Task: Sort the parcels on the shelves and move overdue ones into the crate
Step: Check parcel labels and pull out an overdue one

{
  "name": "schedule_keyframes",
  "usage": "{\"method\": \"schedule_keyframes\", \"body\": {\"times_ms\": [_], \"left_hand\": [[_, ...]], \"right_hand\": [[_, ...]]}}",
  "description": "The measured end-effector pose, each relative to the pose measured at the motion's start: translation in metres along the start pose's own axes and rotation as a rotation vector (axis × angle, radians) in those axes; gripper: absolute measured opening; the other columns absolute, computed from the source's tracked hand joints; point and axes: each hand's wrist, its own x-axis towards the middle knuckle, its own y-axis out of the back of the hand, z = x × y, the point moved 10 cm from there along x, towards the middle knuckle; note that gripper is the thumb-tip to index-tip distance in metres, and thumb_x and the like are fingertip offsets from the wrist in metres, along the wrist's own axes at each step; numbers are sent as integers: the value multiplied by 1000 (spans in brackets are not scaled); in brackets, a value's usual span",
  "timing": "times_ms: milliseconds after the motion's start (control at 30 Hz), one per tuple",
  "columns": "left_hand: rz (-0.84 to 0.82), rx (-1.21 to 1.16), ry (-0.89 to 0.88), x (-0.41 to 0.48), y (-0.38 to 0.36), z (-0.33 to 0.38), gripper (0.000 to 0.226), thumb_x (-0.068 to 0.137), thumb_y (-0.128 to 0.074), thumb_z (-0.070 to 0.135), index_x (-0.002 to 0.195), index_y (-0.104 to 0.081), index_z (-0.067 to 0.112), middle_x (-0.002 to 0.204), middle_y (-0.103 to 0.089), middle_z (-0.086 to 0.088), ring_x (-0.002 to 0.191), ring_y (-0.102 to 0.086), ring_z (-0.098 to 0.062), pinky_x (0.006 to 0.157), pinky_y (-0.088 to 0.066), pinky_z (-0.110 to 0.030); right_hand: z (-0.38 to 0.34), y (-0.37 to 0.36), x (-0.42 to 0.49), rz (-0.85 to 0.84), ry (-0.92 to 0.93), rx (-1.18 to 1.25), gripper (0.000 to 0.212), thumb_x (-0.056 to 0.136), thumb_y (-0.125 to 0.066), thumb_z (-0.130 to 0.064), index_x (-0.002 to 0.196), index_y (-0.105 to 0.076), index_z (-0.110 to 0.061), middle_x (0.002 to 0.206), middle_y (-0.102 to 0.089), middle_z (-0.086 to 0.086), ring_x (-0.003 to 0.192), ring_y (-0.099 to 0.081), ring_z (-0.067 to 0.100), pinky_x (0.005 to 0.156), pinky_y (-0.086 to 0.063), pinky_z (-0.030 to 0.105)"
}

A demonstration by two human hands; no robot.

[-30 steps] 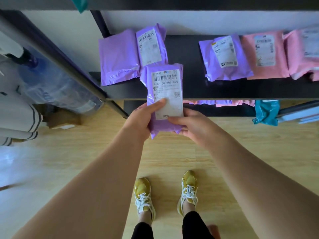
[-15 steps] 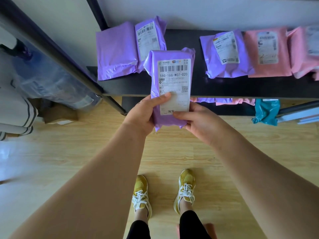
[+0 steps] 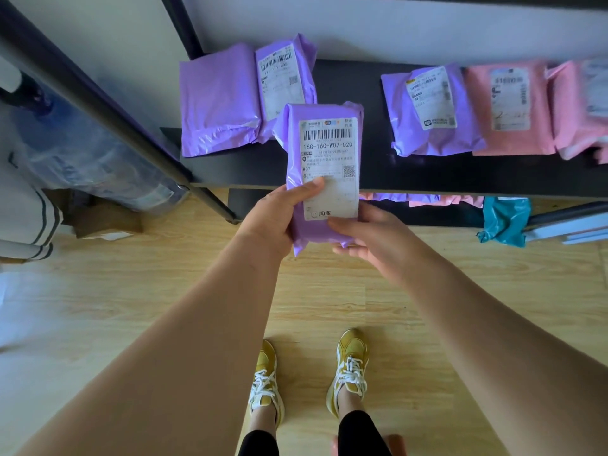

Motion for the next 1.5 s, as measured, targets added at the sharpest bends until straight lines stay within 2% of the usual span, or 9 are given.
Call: {"method": "schedule_keyframes", "body": {"times_ms": [100,233,433,567,800,933,1033,1200,1500], "left_hand": [[63,26,-32,7,3,8,47,76,-81,24,117,-67,4,108,-73,-17,103,-69,-37,85,-54,-41],[43,145,-80,13,-9,32,31,86,-73,22,113,-68,7,106,-74,-13,92,-71,-24,83,-57,-32],[322,330,-160,21,25,63,32,80,-78,16,110,-69,15,95,-71,0,87,-66,-15,92,-56,-33],[458,698,-252,28,46,86,35,86,-66,16,120,-66,22,101,-68,4,77,-61,-11,70,-49,-21],[485,1113,-348,37,43,112,46,90,-54,15,135,-54,25,131,-60,4,109,-59,-21,80,-46,-28],[454,1170,-386,40,36,119,48,91,-51,13,138,-52,25,134,-58,3,115,-56,-22,82,-46,-28],[453,1181,-400,42,38,122,48,91,-50,11,136,-53,26,135,-57,3,117,-55,-22,84,-45,-28],[471,1132,-390,45,48,126,50,89,-48,8,135,-55,27,137,-57,5,117,-56,-21,84,-44,-26],[475,1142,-394,53,67,125,50,90,-47,8,134,-57,28,133,-59,3,112,-58,-21,80,-39,-22]], "right_hand": [[-8,12,3,104,49,30,32,90,-66,-5,121,-61,-2,108,-68,18,90,-69,28,71,-60,32],[-29,29,16,198,113,210,23,92,-61,0,115,-61,1,108,-67,18,95,-68,25,79,-60,34],[-56,65,57,402,73,247,5,95,-58,-3,98,-58,-6,93,-64,10,76,-67,21,79,-60,33],[-61,70,88,458,-40,228,16,95,-62,-9,110,-56,-7,84,-56,7,70,-64,20,88,-58,36],[-86,74,112,594,-122,227,34,98,-52,-6,132,-51,-5,85,-49,9,77,-57,28,89,-56,42],[-96,83,110,725,-217,-139,26,96,-53,-14,121,-49,-9,99,-54,11,89,-62,38,59,-59,41],[-129,94,103,899,-51,-774,50,87,-56,-20,135,-44,-10,134,-47,17,118,-55,35,91,-48,44],[-163,27,120,683,366,-948,38,95,-50,-20,134,-52,-16,133,-55,9,121,-53,30,92,-41,32],[-128,-18,177,521,64,-705,31,92,-60,-28,112,-58,-6,92,-58,9,80,-57,27,73,-46,32]]}}
